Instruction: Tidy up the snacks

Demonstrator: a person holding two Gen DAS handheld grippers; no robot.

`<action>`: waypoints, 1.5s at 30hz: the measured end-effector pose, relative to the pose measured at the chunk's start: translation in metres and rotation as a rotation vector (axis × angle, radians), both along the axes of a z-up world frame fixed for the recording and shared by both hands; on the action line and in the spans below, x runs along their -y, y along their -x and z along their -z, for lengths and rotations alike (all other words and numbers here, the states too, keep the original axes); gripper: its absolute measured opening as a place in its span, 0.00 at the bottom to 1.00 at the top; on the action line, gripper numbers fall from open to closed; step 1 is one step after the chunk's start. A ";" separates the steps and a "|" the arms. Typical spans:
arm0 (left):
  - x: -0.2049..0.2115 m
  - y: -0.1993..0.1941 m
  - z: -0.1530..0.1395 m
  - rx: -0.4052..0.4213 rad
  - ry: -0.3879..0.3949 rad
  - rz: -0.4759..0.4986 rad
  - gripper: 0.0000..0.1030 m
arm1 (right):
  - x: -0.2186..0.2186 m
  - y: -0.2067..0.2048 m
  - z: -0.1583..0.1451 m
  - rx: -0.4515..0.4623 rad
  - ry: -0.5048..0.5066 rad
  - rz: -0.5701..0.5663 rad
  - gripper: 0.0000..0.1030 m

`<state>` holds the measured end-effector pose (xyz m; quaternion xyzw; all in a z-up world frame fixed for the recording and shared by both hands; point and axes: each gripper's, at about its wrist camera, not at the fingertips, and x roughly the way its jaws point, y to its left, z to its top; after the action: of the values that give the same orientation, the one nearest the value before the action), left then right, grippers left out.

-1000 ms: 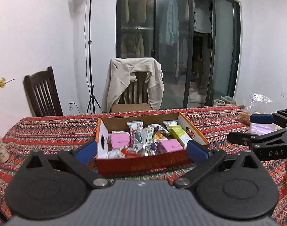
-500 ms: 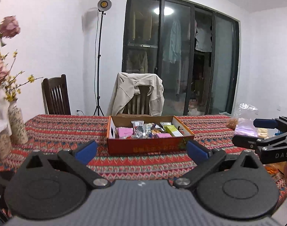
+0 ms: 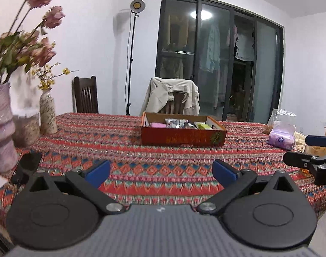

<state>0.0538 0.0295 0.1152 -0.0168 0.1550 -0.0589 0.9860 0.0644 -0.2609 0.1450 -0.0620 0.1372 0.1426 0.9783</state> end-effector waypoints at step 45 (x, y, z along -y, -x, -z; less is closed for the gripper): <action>0.025 0.054 0.079 -0.081 -0.051 -0.007 1.00 | -0.029 0.080 0.104 -0.022 -0.066 0.055 1.00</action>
<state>-0.0004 0.0046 0.0366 0.0055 0.1962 -0.0508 0.9792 -0.0154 -0.2322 0.0414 -0.0242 0.1450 0.1207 0.9817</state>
